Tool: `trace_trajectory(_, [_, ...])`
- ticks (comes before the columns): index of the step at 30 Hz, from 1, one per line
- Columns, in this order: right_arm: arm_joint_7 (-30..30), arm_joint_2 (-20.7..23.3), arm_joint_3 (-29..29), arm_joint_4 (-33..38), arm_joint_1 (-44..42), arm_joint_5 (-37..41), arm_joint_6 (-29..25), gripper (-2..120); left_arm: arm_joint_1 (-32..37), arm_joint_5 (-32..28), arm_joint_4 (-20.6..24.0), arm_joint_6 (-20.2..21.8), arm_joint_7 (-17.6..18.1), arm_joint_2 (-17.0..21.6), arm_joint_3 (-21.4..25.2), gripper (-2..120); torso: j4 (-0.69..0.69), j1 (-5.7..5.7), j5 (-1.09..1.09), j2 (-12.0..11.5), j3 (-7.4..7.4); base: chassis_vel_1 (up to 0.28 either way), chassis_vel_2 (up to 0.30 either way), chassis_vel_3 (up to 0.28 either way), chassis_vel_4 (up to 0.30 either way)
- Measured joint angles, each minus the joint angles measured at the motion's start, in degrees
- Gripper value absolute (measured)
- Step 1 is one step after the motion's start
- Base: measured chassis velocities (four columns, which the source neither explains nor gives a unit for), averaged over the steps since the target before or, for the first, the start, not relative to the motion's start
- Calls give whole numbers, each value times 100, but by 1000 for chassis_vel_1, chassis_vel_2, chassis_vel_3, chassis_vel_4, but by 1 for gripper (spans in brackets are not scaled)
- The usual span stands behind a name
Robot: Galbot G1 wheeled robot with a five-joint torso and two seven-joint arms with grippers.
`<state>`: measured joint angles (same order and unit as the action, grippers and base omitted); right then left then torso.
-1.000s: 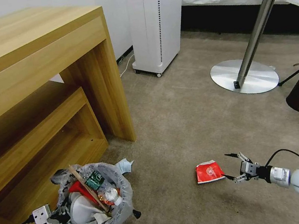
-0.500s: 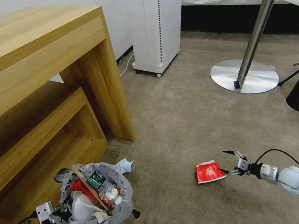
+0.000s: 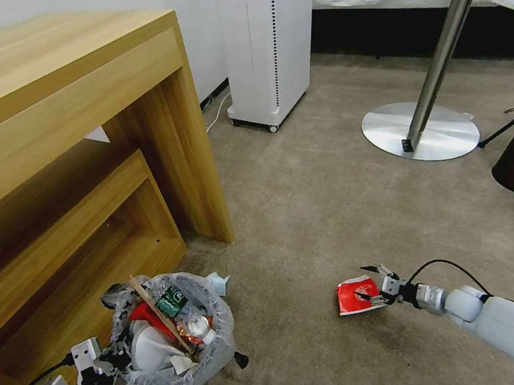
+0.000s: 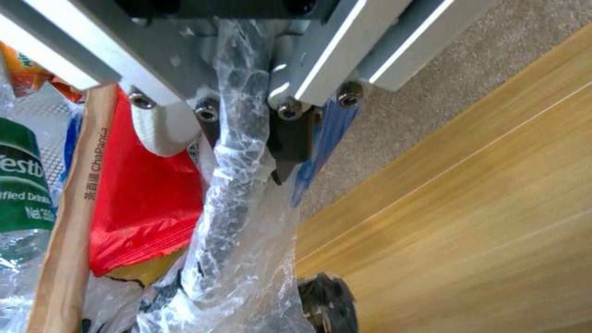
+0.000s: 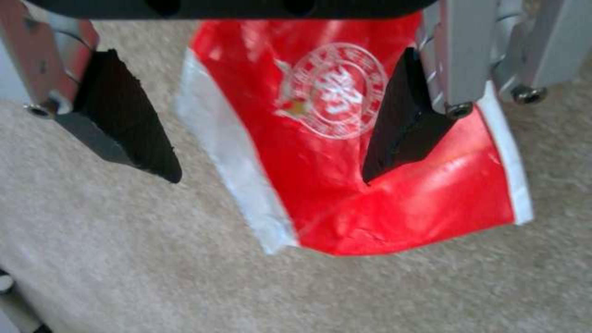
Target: Pick up the trash bin and place the garbage on the floor into it.
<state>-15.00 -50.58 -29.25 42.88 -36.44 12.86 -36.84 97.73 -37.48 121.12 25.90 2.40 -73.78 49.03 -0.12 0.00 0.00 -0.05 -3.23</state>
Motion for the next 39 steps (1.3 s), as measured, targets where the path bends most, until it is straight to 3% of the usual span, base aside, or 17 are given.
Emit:
trace_trajectory(3, [4, -62, -13, -70, 1, -48, -16, 76, 17, -3, 9, 0, 1, 8, 10, 1, 0, 0, -1, 0, 0, 0, 0, 0, 0])
trace_trajectory(6, [6, -76, -23, -83, -8, -73, -38, 67, 33, -5, 21, 0, 3, 14, 25, 1, 1, 0, -1, 0, 0, 0, 0, 0, 0])
trace_trajectory(16, [14, 160, 40, 226, -216, -5, -85, 26, 23, 50, 31, -20, 5, -30, -22, 1, 0, 0, -1, 0, 0, 0, 0, 0, 0])
trace_trajectory(21, [14, 199, 58, 250, -277, -3, -105, 13, 39, 88, 59, -55, 5, -55, -46, 1, 0, 0, 1, 0, 0, 0, 0, 0, 0])
trace_trajectory(23, [11, 250, 68, 307, -320, 18, -110, 1, 68, 110, 66, -90, 5, -55, -44, 1, 0, 0, 0, 0, 0, 0, 0, 0, 0])
trace_trajectory(39, [-14, 334, 106, 546, -396, 310, -153, 0, 40, 214, -51, -167, 0, -110, -83, 1, 0, 0, 2, 0, 0, 0, 0, 0, 0])
